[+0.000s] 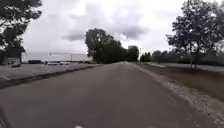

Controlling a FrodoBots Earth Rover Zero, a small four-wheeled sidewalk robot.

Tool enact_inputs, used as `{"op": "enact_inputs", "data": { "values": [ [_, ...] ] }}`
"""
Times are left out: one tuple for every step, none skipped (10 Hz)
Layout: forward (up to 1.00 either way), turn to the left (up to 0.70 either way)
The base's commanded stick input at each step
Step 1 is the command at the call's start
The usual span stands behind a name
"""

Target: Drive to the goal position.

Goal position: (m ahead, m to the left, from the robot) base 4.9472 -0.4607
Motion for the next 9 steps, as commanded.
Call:
{"op": "enact_inputs", "data": {
  "values": [
    [1.00, -0.18],
    [1.00, -0.14],
    [1.00, -0.07],
    [1.00, -0.03],
    [1.00, -0.02],
    [1.00, 0.00],
    [1.00, 0.01],
    [1.00, 0.01],
    [1.00, 0.01]
  ]
}}
